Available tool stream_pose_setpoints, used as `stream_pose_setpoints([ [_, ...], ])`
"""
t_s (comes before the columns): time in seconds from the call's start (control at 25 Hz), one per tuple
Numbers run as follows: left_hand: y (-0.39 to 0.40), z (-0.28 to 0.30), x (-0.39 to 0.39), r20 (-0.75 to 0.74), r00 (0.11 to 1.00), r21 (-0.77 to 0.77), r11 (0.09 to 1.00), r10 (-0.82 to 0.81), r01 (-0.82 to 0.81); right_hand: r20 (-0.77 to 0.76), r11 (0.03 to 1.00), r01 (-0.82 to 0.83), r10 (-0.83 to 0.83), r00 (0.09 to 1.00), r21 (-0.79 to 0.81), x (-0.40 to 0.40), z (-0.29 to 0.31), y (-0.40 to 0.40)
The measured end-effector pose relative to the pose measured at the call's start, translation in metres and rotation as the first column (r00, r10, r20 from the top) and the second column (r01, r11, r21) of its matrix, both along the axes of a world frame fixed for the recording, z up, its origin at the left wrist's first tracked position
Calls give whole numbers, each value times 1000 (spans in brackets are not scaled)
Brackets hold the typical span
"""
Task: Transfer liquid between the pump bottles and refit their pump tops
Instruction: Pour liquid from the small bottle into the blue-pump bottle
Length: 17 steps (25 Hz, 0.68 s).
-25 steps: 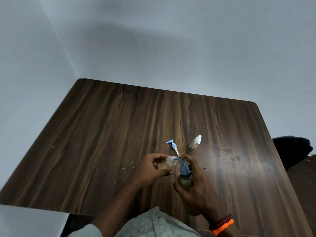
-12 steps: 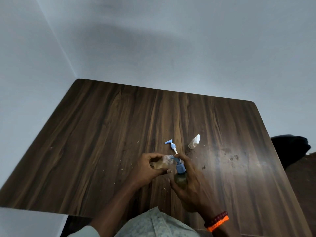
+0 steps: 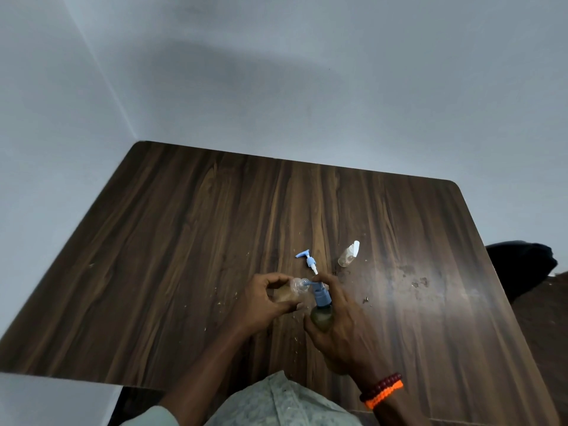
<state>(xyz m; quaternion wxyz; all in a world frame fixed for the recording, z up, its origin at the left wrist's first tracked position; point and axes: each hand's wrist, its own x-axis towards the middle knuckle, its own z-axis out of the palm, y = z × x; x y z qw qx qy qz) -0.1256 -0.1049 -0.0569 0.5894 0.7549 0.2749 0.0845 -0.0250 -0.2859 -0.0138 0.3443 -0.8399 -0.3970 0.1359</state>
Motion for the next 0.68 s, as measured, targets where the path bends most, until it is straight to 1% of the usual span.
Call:
stream_pose_setpoints([
  [0.2,2,3,1,17,1000,-13,1000,25,-25,-11,998,-52,52,999,18,1,2,2],
  [0.44,0,1,-1,-20,1000,-13,1000,23,-23,10,999,13,-12,1000,-43,1,1,3],
  [0.52,0,1,0,-11,999,-20,999,41,-42,-11,1000,-14,14,1000,-14,2,-1,2],
  [0.68,3,1,0,-2,998,-26,998,64,-65,-45,997,-70,69,997,-36,0,-3,4],
])
